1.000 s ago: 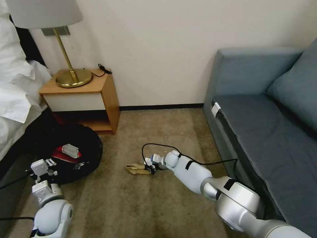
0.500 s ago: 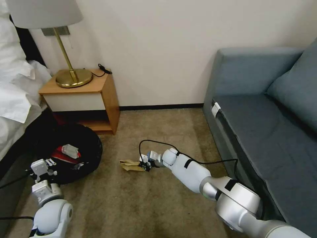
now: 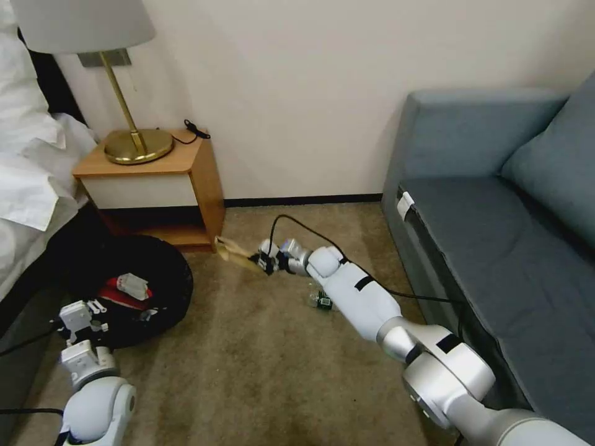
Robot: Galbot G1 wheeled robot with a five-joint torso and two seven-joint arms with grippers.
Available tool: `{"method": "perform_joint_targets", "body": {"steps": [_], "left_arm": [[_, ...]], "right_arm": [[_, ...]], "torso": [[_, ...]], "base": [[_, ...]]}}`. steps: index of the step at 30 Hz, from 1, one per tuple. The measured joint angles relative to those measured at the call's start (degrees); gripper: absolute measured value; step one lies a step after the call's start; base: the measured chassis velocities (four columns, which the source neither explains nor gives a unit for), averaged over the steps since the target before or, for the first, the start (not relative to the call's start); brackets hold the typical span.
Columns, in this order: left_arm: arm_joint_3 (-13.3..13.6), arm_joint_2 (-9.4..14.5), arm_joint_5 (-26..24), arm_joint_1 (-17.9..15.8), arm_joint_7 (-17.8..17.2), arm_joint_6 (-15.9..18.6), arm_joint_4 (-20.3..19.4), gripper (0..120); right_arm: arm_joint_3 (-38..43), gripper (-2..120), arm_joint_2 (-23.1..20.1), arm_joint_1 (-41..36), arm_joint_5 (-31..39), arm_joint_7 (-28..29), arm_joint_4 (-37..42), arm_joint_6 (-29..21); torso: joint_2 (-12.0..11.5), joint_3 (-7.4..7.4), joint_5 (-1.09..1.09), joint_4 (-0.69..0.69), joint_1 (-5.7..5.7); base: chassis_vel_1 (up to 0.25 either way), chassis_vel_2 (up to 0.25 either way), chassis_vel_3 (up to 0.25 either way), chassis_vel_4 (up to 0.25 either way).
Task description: Pick up the trash bin, then pick up the garbage on the floor and place it into the trash bin.
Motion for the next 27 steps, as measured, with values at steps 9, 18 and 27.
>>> {"method": "perform_joint_targets", "body": {"steps": [9, 18, 27], "left_arm": [[0.7, -0.6, 0.6, -0.3, 0.0, 1.0, -1.3, 7], [0.8, -1.5, 1.2, 0.2, 0.0, 1.2, -2.2, 7], [1.4, -2.7, 1.4, 0.2, 0.2, 1.9, -3.0, 7]], "right_arm": [[-8.2, 0, 0.0, -2.1, 8.9, 1.0, 15.4, -4.6], [-13.2, 0, 0.7, -3.8, 10.0, 2.9, 19.5, -4.9], [-16.4, 0, 0.8, -4.4, 7.3, 5.0, 13.8, -0.9]], "torso": [[0.0, 0.0, 0.0, 0.01, 0.0], [0.0, 0.0, -0.01, 0.01, 0.0], [0.0, 0.0, 0.0, -0.01, 0.0]], "base": [[0.0, 0.0, 0.0, 0.0], [0.0, 0.0, 0.0, 0.0], [0.0, 0.0, 0.0, 0.0]]}}
